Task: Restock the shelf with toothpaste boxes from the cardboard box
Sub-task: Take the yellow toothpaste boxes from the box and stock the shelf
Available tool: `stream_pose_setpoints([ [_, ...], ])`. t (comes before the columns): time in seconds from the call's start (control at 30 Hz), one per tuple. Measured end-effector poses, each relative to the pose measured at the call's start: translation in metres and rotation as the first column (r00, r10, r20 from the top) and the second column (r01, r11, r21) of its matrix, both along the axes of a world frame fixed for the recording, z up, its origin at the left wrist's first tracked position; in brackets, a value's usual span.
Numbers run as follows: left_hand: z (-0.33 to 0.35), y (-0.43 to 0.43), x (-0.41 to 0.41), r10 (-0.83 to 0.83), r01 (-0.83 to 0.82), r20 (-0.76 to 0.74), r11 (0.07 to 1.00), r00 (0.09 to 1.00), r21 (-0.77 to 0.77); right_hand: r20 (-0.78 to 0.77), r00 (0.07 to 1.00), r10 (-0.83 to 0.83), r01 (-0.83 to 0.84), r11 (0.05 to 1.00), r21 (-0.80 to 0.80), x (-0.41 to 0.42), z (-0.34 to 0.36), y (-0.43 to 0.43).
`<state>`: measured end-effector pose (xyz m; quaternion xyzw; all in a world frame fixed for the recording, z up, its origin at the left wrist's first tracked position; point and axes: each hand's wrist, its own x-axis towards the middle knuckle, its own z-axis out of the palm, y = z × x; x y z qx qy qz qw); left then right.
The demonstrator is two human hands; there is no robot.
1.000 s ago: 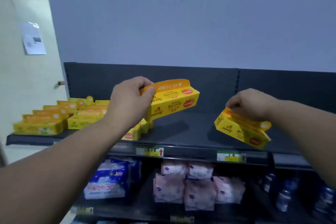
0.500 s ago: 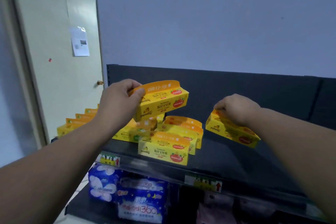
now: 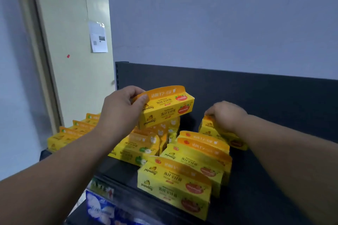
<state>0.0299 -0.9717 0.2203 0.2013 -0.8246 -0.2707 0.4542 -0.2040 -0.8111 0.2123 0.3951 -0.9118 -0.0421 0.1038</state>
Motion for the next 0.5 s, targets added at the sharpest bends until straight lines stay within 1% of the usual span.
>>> stream_pose_setpoints([
  [0.1,-0.004,-0.015,-0.006,-0.008,0.008,0.015,1.000,1.000,0.017,0.060,0.997,0.040,-0.038,0.999,-0.030,-0.008,-0.012,-0.024],
  [0.2,-0.007,-0.030,-0.014,-0.026,0.025,0.026,0.999,0.999,0.032,0.059,0.996,0.069,-0.062,0.991,-0.117,-0.014,-0.022,-0.035],
  [0.27,-0.010,-0.039,-0.019,-0.045,0.045,0.039,0.999,0.998,0.018,0.080,0.995,0.063,-0.048,0.984,-0.171,-0.014,-0.021,-0.035],
  [0.37,-0.012,-0.048,-0.028,-0.132,0.130,0.061,0.991,0.989,0.022,0.110,0.994,0.009,0.017,0.971,-0.238,-0.009,-0.014,-0.026],
  [0.43,-0.012,-0.052,-0.035,-0.182,0.183,0.085,0.983,0.980,-0.002,0.102,0.995,0.001,0.036,0.935,-0.353,-0.001,-0.007,-0.016],
  [0.5,-0.011,-0.052,-0.041,-0.243,0.247,0.107,0.969,0.964,-0.024,0.135,0.990,0.037,0.038,0.857,-0.514,0.017,0.001,-0.005],
])
